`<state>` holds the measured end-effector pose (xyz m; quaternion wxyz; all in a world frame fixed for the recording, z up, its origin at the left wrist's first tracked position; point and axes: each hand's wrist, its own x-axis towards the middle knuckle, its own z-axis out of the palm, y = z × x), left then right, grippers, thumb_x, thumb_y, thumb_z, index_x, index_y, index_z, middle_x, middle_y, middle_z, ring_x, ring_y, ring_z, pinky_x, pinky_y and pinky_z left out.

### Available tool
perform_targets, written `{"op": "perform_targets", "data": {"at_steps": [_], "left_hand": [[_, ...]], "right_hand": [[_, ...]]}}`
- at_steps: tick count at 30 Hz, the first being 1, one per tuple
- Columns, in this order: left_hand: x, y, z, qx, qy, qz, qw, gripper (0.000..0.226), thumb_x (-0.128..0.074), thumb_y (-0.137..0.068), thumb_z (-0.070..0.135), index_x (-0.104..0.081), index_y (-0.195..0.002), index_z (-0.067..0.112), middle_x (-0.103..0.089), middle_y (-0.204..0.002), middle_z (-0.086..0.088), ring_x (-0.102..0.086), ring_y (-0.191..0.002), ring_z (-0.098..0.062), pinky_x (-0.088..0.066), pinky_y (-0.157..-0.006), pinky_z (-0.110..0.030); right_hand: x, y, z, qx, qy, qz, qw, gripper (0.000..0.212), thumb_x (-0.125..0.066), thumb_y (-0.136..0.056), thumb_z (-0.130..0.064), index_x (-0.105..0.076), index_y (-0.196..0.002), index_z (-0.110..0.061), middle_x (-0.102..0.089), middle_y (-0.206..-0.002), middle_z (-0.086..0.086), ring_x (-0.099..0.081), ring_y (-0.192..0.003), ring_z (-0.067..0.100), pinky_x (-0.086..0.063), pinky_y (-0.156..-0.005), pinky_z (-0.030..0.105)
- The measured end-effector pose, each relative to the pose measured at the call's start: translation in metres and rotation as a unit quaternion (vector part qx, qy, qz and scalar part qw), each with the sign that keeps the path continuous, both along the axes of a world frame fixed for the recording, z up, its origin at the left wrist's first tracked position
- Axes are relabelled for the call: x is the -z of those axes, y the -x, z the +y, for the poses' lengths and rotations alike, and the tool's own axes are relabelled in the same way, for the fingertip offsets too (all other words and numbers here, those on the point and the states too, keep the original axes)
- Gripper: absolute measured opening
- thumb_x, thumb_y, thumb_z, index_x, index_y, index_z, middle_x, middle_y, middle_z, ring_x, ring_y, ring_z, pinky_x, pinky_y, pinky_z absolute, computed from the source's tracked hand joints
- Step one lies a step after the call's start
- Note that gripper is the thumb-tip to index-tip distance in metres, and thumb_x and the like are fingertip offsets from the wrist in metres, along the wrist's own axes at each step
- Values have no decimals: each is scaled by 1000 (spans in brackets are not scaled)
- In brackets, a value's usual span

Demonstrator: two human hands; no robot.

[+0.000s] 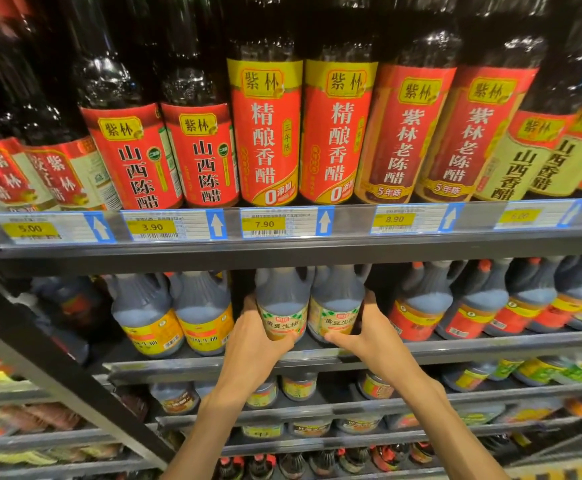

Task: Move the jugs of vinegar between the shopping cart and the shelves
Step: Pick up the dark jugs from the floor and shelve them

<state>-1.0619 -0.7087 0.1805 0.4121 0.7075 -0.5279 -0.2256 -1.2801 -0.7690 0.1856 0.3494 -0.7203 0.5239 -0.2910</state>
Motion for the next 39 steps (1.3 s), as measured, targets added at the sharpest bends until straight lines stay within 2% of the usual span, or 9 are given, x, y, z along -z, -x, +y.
{"op": "perform_targets", "data": {"at_steps": [2,4,8,14,19,26,30,37,39], "left_hand": [[2,0,0,-9,-4,-5,1000,80,-87,-70,44,-39,-131,26,-62,-108,10,-64,-102,-13,-59,-80,-35],[3,3,2,-17,-2,-9,1000,78,-87,-70,43,-39,-129,27,-62,-111,8,-64,-103,-14,-59,-81,-37],[4,10,4,-38,2,-1,999,76,-85,-68,46,-40,-127,29,-61,-111,7,-63,-105,-17,-58,-83,-44],[5,15,4,-63,-3,-13,998,73,-85,-67,49,-39,-121,31,-59,-108,6,-63,-101,-19,-58,-81,-46],[5,14,5,-58,-10,-19,998,74,-83,-69,49,-36,-123,32,-58,-112,5,-61,-107,-21,-57,-84,-47],[6,12,5,-56,-9,-28,998,79,-83,-67,51,-37,-127,31,-60,-115,4,-62,-108,-20,-58,-85,-46],[6,13,5,-59,-4,-29,998,77,-84,-69,50,-37,-126,30,-61,-114,4,-63,-107,-19,-58,-84,-45],[7,16,2,-72,-7,-24,997,78,-86,-68,49,-37,-126,31,-61,-115,5,-63,-108,-18,-59,-85,-44],[7,18,3,-72,-4,-21,997,78,-86,-69,50,-37,-128,32,-60,-115,6,-63,-107,-17,-59,-84,-43]], "right_hand": [[2,-1,1,5,1,-3,1000,74,-89,-76,-32,-41,-132,-40,-66,-119,-16,-63,-110,-1,-57,-93,29],[3,-1,0,6,5,-7,1000,78,-89,-76,-32,-39,-135,-36,-66,-119,-17,-63,-110,-1,-57,-93,28],[4,0,0,8,10,-7,1000,78,-90,-75,-32,-36,-130,-40,-66,-118,-16,-64,-110,1,-58,-92,30],[6,-1,0,9,27,0,1000,78,-89,-75,-34,-35,-131,-42,-65,-122,-13,-63,-112,0,-56,-91,27],[7,-1,-1,8,31,10,999,79,-89,-75,-35,-32,-129,-45,-64,-121,-11,-63,-112,5,-56,-89,27],[6,-3,-3,8,33,23,999,78,-89,-74,-40,-33,-128,-41,-63,-112,-18,-62,-102,0,-51,-80,17],[8,0,-3,10,31,24,999,77,-90,-73,-40,-34,-126,-42,-67,-114,-13,-66,-106,6,-59,-87,31],[5,3,-3,1,38,22,999,72,-89,-76,-34,-33,-120,-46,-63,-106,-19,-64,-103,3,-55,-85,25],[4,3,-3,-4,37,20,999,64,-89,-76,-35,-37,-111,-50,-64,-102,-22,-65,-98,-1,-57,-85,28]]}}
